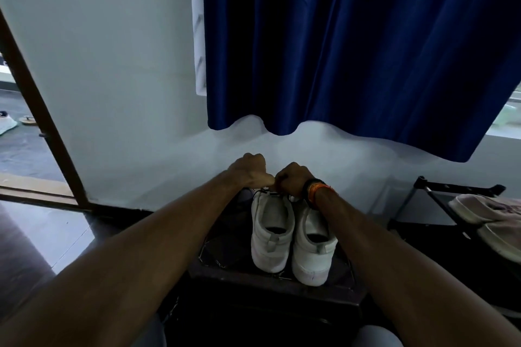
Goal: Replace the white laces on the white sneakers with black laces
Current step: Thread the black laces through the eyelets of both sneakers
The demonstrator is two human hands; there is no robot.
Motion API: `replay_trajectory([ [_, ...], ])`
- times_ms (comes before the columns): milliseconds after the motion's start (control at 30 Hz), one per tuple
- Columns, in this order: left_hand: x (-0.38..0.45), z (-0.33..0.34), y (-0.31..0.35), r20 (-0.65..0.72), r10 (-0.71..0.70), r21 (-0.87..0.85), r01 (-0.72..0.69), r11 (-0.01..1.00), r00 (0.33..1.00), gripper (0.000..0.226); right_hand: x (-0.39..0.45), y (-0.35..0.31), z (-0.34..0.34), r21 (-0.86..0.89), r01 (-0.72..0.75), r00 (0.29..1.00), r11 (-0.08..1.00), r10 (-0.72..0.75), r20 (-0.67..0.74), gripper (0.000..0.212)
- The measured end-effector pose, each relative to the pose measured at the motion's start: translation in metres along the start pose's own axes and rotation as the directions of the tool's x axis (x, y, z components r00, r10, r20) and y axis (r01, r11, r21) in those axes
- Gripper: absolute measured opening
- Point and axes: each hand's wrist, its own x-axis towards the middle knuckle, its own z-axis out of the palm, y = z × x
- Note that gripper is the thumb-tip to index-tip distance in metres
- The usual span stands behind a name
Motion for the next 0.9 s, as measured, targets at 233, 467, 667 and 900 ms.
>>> replay_trajectory([
  [233, -0.007, 0.002, 0.007, 0.098, -0.057, -0.036, 0.061, 0.997, 0.994, 0.026, -0.003, 0.003, 0.005, -0.063, 0.017, 0.999, 0.998, -0.019, -0.032, 0.022],
  [467, -0.011, 0.016, 0.006, 0.045, -0.117, -0.183, 0.123, 0.975, 0.992, 0.024, -0.004, 0.002, 0.005, -0.068, 0.058, 0.997, 0.996, -0.062, -0.053, 0.022],
  [667, -0.012, 0.019, -0.016, 0.056, -0.209, -0.514, 0.208, 0.832, 0.976, 0.013, -0.009, 0.006, 0.007, 0.008, 0.067, 0.991, 0.998, -0.065, -0.117, 0.017],
  [900, -0.017, 0.025, -0.033, 0.164, -0.233, -0.799, 0.267, 0.538, 0.959, 0.018, -0.016, -0.001, 0.011, 0.083, 0.021, 0.982, 0.996, -0.005, -0.19, 0.026],
])
